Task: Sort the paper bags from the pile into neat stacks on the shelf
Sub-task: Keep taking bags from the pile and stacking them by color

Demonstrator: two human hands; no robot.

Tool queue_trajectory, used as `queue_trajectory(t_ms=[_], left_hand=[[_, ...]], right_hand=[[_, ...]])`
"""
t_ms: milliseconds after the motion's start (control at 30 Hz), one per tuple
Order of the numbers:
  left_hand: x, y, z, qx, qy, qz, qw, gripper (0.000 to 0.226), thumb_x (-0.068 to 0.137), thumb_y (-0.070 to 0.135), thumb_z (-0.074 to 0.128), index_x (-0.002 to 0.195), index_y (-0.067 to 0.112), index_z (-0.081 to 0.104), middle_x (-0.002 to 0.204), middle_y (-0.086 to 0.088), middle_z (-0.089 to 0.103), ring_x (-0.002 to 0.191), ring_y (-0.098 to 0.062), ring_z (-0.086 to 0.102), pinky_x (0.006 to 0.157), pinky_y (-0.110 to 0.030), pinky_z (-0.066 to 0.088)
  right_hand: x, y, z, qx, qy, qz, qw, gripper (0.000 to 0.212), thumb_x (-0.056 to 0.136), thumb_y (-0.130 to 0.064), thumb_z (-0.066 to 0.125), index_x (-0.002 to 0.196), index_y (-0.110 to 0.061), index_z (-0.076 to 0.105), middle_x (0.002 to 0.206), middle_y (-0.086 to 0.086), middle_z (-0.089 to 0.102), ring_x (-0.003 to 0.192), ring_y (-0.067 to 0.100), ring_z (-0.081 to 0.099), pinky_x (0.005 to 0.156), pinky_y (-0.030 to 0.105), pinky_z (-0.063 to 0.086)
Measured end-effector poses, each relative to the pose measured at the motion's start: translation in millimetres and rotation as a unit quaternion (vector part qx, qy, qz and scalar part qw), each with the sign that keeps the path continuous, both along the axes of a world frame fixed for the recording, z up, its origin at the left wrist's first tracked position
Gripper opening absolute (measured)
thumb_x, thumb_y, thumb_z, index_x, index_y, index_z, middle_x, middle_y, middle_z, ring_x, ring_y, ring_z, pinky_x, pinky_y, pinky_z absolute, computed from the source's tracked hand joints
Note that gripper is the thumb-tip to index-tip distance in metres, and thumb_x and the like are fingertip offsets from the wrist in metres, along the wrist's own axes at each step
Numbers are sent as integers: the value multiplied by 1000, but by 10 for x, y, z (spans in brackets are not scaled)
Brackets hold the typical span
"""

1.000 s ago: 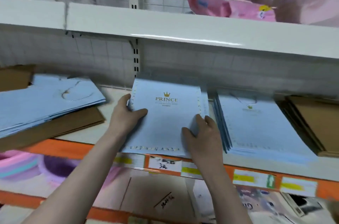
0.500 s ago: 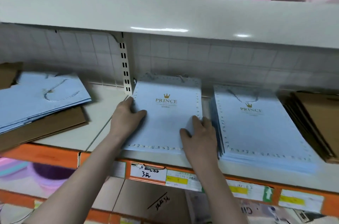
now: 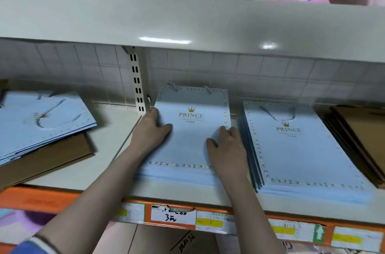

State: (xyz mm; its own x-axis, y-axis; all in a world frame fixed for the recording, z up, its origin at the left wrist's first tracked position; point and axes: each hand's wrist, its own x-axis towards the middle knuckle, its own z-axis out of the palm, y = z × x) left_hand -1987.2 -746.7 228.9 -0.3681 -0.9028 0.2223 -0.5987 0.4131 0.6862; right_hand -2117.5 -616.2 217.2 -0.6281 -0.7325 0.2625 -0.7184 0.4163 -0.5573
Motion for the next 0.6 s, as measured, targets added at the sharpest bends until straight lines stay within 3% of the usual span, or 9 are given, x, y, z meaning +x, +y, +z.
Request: queue_trajectory(t_ms=[100,267,367,433,500,600], left_hand=[[-57,-49,7,10,-6,-2,1000,33,86,25,61,75,13,32,78,-2,41,76,-24,39,62,-32,25],[-85,-95,-12,-7,-11,-17,1000,30,88,27,60,84,9,36,96,-4,43,88,-21,40,70,-29,27],[-47,-134,-22,-50,-28,-8,998,34,86,34,61,97,4,48,111,-8,50,104,-26,46,77,-31,34],[9,-113,-13,-84,-45,9,995,44,86,40,60,114,6,53,127,-9,48,120,-27,43,94,-35,38],[88,-31,22,-116,-57,33,991,58,87,41,61,130,5,48,140,-14,42,134,-30,33,108,-38,29],[279,133,67,-151,-104,84,979,69,89,43,57,141,2,37,151,-18,29,143,-28,18,114,-35,14]], right_hand=[[-36,-73,48,11,-2,1,1000,24,94,-26,45,108,-7,47,119,6,42,97,24,53,75,28,39],[-38,-80,58,36,36,-3,999,39,95,-32,41,126,-7,41,127,9,41,112,26,48,91,34,42],[-3,-41,93,52,90,-31,994,53,97,-39,37,141,-9,30,142,11,33,128,27,34,103,35,31],[31,1,134,48,112,-31,992,57,99,-40,33,145,-8,24,149,13,26,136,28,24,109,34,23],[78,35,170,52,115,-4,992,59,100,-41,29,148,-9,16,154,13,16,142,28,12,114,34,12],[172,63,186,61,125,45,989,60,101,-42,25,150,-10,10,157,11,8,145,27,2,117,34,3]])
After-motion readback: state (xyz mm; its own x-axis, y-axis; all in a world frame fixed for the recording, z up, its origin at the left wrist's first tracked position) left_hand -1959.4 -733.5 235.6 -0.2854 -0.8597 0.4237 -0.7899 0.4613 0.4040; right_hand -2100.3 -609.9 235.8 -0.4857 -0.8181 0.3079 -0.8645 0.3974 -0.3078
